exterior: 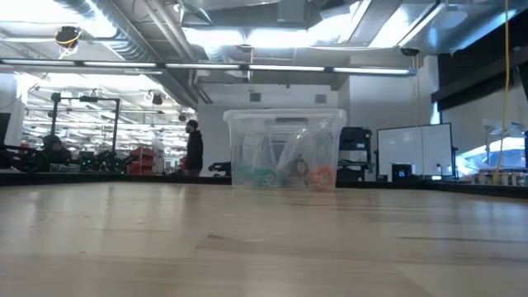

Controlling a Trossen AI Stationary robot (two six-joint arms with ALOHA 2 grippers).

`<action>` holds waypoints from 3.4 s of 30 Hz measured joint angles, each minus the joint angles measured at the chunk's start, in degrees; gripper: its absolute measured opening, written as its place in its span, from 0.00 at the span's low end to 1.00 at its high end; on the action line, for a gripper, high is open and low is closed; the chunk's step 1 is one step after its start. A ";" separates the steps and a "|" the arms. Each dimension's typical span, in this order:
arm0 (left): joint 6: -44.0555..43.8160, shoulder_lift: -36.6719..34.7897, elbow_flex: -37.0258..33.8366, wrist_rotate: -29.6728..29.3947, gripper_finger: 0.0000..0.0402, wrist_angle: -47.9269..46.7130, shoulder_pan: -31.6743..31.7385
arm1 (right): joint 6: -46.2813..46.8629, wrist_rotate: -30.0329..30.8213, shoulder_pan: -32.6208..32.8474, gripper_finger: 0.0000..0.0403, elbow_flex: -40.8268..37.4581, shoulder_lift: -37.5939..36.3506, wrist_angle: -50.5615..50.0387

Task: Roll bandage
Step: Close the transparent zip bag

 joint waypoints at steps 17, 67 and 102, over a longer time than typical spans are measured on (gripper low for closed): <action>-22.54 -10.07 0.83 10.34 0.00 -30.36 3.22 | -2.64 10.67 2.74 0.75 -6.75 2.55 -10.17; -5.22 -9.39 0.85 12.26 0.00 -19.61 4.47 | -24.55 32.38 1.42 0.07 -2.84 29.35 40.18; 13.45 -8.06 2.93 31.69 0.26 -18.13 7.81 | -14.30 11.01 0.47 0.05 -2.86 16.64 -0.68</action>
